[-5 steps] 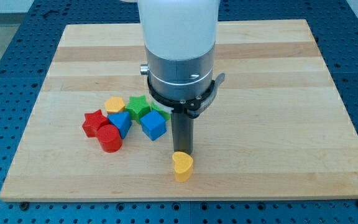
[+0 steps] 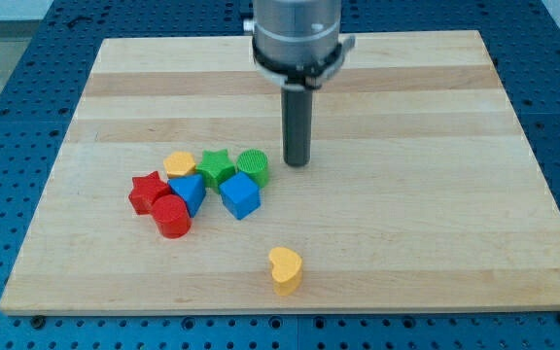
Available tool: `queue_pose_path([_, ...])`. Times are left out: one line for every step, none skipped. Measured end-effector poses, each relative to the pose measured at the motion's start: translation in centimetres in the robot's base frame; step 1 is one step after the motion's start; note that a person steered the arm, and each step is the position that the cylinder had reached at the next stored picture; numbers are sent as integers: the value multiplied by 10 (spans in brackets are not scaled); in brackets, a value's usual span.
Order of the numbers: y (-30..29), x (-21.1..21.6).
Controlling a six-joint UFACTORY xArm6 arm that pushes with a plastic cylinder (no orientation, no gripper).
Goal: Push the yellow hexagon along with blue cube to the yellow heart
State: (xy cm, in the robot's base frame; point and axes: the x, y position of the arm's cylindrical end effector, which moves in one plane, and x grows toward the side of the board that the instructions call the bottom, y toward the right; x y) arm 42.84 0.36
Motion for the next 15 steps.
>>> queue_pose_path([0, -5])
queue_pose_path([-36, -46])
queue_pose_path([-78, -45])
queue_pose_path([-105, -28])
queue_pose_path([-132, -14])
queue_pose_path([-149, -23])
queue_pose_path([-165, -27])
queue_pose_path([-182, -24])
queue_pose_path([-183, -1])
queue_pose_path([-164, 6])
queue_pose_path([-143, 12])
queue_pose_path([-120, 16])
queue_pose_path([-113, 17])
queue_pose_path([-143, 2])
queue_pose_path([-161, 2])
